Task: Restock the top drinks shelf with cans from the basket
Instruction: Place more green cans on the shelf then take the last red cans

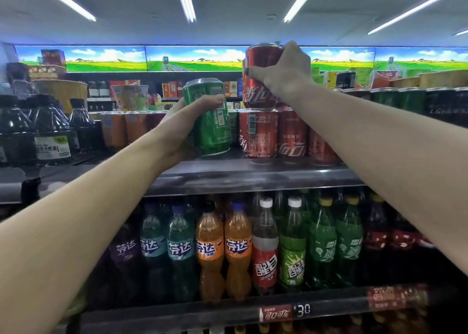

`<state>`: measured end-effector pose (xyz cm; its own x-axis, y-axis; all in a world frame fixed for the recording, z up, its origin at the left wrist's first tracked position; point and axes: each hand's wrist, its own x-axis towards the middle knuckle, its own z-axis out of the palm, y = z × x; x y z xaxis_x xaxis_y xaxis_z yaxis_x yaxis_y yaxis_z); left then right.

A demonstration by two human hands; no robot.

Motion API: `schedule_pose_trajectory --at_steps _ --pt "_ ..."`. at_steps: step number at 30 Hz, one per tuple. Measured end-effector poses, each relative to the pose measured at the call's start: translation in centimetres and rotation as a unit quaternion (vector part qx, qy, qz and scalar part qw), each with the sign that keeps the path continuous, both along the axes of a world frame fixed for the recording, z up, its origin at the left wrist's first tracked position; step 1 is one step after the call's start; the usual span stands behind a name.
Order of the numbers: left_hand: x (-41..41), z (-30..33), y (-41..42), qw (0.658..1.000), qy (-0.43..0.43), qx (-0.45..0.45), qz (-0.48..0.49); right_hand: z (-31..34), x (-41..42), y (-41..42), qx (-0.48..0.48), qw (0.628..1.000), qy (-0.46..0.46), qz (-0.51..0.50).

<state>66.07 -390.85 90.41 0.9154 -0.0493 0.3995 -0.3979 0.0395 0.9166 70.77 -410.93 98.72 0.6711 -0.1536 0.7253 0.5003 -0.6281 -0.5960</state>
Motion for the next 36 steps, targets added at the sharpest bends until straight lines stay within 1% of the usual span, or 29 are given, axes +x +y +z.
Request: schedule_pose_trajectory --at_steps 6,15,22,24,26,27,29,31,32,33,34,36 --pt "0.4 -0.2 0.1 1.000 -0.002 0.002 0.006 -0.5 0.7 0.0 -0.024 1.000 -0.001 0.000" --pt "0.2 -0.5 0.2 1.000 -0.005 0.009 0.005 -0.8 0.7 0.2 -0.022 0.998 0.061 0.009" --pt "0.0 -0.4 0.1 1.000 -0.006 0.018 0.005 -1.0 0.6 0.3 -0.015 0.998 0.066 0.006" --pt "0.0 -0.5 0.2 1.000 -0.006 0.018 0.003 -1.2 0.4 0.3 -0.027 0.998 0.058 -0.006" --pt "0.0 -0.4 0.3 1.000 -0.005 0.016 0.003 -1.6 -0.2 0.5 -0.054 0.998 0.028 -0.033" --pt "0.0 -0.4 0.4 1.000 -0.003 0.017 0.004 -1.8 -0.6 0.7 -0.064 0.997 -0.002 -0.048" --pt "0.0 -0.3 0.6 1.000 0.001 0.019 0.007 -2.3 -1.4 1.1 -0.079 0.988 -0.100 -0.085" --pt "0.1 -0.2 0.8 1.000 0.002 0.015 0.009 -3.1 -2.3 1.8 -0.089 0.968 -0.213 -0.098" --pt "0.1 -0.1 0.9 1.000 0.002 0.010 0.010 -3.5 -2.8 2.3 -0.085 0.962 -0.247 -0.080" --pt "0.2 -0.1 1.0 1.000 0.002 0.006 0.012 -3.9 -3.1 2.9 -0.078 0.964 -0.252 -0.038" --pt "0.3 -0.2 1.1 1.000 0.002 0.004 0.013 -4.3 -3.4 3.5 -0.073 0.971 -0.226 0.014" --pt "0.4 -0.3 1.4 1.000 -0.001 0.006 0.004 -5.3 -3.8 4.9 -0.074 0.986 -0.106 0.110"
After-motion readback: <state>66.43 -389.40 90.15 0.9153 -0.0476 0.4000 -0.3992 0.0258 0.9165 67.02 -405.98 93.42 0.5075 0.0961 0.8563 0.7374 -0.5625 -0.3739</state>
